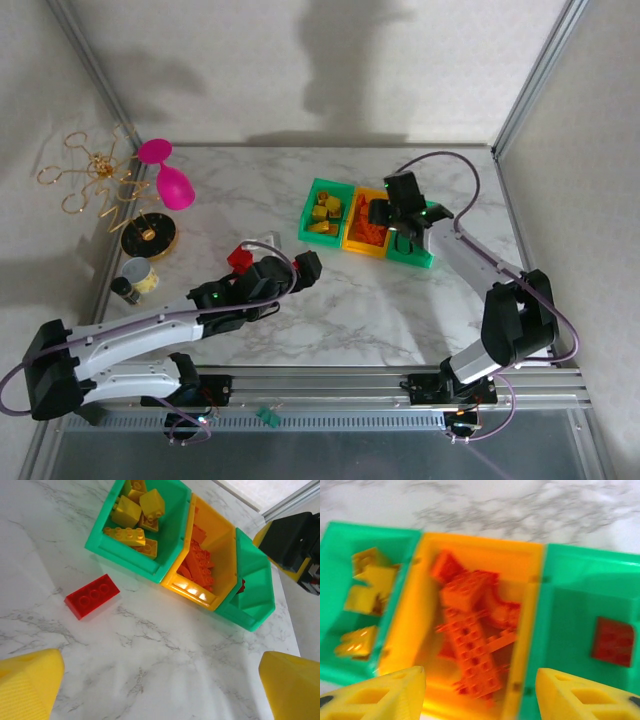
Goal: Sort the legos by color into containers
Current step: Place the lego in the container, then pick up the lego from the center of the table.
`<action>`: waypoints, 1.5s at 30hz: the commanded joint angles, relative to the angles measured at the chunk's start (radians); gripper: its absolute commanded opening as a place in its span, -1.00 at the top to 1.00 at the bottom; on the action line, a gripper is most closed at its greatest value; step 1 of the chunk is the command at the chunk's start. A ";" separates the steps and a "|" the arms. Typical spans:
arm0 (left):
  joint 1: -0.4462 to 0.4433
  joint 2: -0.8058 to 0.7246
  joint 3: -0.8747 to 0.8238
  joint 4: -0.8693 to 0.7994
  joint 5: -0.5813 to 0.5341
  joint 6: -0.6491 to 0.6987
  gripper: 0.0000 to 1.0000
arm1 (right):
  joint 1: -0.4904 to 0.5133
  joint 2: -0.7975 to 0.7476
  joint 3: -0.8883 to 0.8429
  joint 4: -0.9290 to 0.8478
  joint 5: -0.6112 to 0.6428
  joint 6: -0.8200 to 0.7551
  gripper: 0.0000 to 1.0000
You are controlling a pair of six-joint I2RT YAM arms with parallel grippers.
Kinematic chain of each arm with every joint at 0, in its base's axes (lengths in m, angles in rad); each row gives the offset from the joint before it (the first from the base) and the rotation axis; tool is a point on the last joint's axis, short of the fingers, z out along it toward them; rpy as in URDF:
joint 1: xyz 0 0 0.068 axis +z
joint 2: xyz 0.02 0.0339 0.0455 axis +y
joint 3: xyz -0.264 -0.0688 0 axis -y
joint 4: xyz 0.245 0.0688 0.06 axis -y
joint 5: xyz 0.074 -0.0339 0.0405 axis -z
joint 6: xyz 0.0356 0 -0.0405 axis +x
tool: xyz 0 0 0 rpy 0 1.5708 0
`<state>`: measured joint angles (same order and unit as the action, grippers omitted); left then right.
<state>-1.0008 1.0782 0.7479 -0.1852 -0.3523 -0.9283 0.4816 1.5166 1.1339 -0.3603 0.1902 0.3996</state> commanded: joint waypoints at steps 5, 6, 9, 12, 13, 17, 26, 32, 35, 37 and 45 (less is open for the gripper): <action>-0.004 -0.111 -0.063 -0.168 -0.081 -0.089 -0.99 | 0.220 0.030 -0.038 -0.030 0.010 0.134 -0.31; -0.005 -0.127 -0.067 -0.181 -0.086 -0.095 -0.99 | 0.255 0.044 -0.037 -0.021 0.014 0.149 -0.32; -0.003 -0.185 -0.089 -0.200 -0.102 -0.107 -0.99 | 0.334 0.098 -0.028 0.016 0.026 0.204 -0.39; -0.001 -0.227 -0.100 -0.235 -0.124 -0.118 -0.99 | 0.394 0.161 -0.002 0.050 0.032 0.251 -0.47; -0.001 -0.238 -0.103 -0.247 -0.129 -0.122 -0.99 | 0.412 0.186 0.015 0.052 0.042 0.266 -0.49; 0.001 -0.267 -0.118 -0.260 -0.134 -0.127 -0.99 | 0.470 0.271 0.057 0.066 0.103 0.353 -0.58; 0.011 -0.292 -0.141 -0.273 -0.146 -0.124 -0.99 | 0.481 0.396 0.145 0.094 0.165 0.474 -0.74; 0.026 -0.317 -0.157 -0.269 -0.146 -0.124 -0.99 | 0.485 0.503 0.239 0.035 0.232 0.536 -0.80; 0.032 -0.323 -0.160 -0.272 -0.143 -0.123 -0.99 | 0.485 0.526 0.245 0.029 0.268 0.552 -0.83; 0.037 -0.323 -0.159 -0.270 -0.141 -0.121 -0.99 | 0.485 0.543 0.255 0.023 0.273 0.550 -0.83; 0.044 -0.321 -0.160 -0.263 -0.133 -0.121 -0.99 | 0.485 0.498 0.185 0.008 0.299 0.547 -0.50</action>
<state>-0.9649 0.7654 0.5972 -0.4168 -0.4618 -1.0183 0.9600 2.0529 1.3537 -0.3294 0.4374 0.9314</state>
